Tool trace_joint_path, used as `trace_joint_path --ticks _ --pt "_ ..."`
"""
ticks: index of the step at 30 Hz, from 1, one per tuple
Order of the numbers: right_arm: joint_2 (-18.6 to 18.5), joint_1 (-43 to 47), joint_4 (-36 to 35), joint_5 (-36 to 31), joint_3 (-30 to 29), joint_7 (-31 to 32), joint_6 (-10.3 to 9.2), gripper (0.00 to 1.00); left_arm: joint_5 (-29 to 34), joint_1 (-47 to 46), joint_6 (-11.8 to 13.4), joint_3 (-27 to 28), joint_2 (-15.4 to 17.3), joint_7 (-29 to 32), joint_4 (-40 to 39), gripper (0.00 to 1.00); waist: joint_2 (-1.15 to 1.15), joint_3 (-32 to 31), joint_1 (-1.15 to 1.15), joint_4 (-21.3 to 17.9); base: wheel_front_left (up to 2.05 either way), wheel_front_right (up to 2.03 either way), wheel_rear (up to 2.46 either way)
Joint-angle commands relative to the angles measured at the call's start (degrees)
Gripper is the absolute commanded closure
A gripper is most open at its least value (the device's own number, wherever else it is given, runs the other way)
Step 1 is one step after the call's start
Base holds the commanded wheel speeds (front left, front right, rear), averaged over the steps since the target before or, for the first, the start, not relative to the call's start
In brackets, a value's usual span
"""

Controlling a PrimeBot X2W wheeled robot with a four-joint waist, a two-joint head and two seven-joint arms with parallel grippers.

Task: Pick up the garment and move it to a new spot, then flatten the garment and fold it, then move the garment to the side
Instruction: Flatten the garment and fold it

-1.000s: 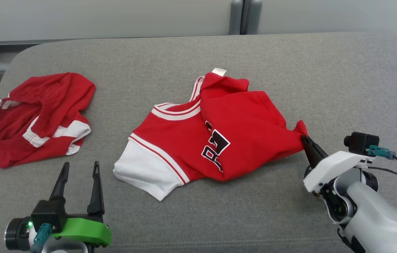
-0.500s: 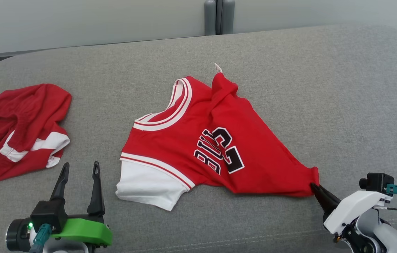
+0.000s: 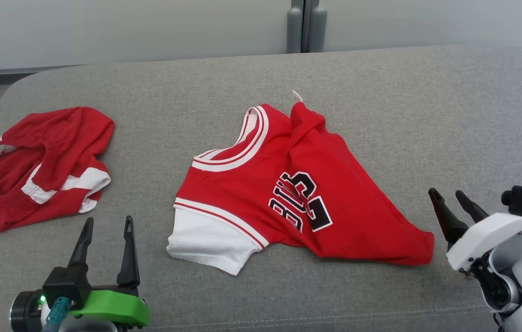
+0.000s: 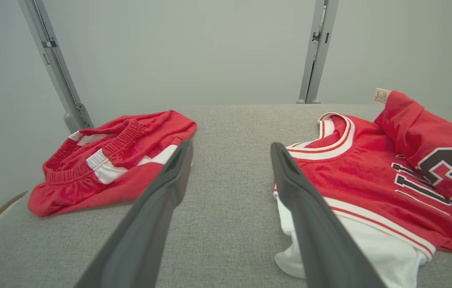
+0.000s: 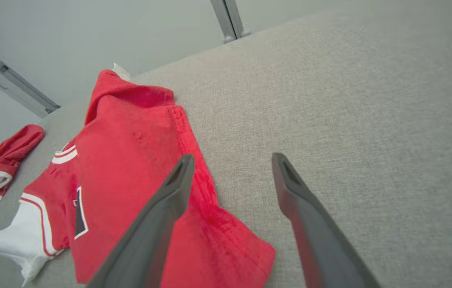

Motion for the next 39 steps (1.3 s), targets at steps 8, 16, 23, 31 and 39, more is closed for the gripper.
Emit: trace_joint_path --ticks 8,16,23,31,39 --pt "6.0 -8.0 5.2 -10.5 1.2 1.2 0.01 0.0 0.4 -0.1 0.1 -0.5 0.1 0.0 -0.3 0.0 0.0 0.4 0.0 3.3 0.0 0.0 0.0" --pt "11.1 -18.5 13.5 -12.1 7.1 2.1 0.01 0.0 -0.1 -1.1 0.0 -1.3 0.1 0.0 0.0 0.0 0.0 1.4 0.0 5.8 0.0 0.0 0.0" --pt "12.2 -26.5 23.0 -12.8 10.6 1.7 0.01 0.0 -0.6 -1.8 0.1 -2.2 0.1 0.0 0.2 0.0 0.0 2.3 0.0 7.7 0.0 0.0 0.0" --pt "14.9 -33.3 34.9 -13.0 13.5 5.8 0.01 0.0 -1.2 -2.9 0.2 -3.0 0.1 0.0 0.7 0.0 0.0 3.4 0.0 9.8 0.0 0.0 0.0" --pt "15.8 -37.0 43.5 -15.9 16.9 4.8 -0.01 1.0 -2.0 -3.5 0.7 -4.3 0.1 0.0 1.0 0.0 0.0 3.9 0.0 11.0 0.0 0.0 0.0"
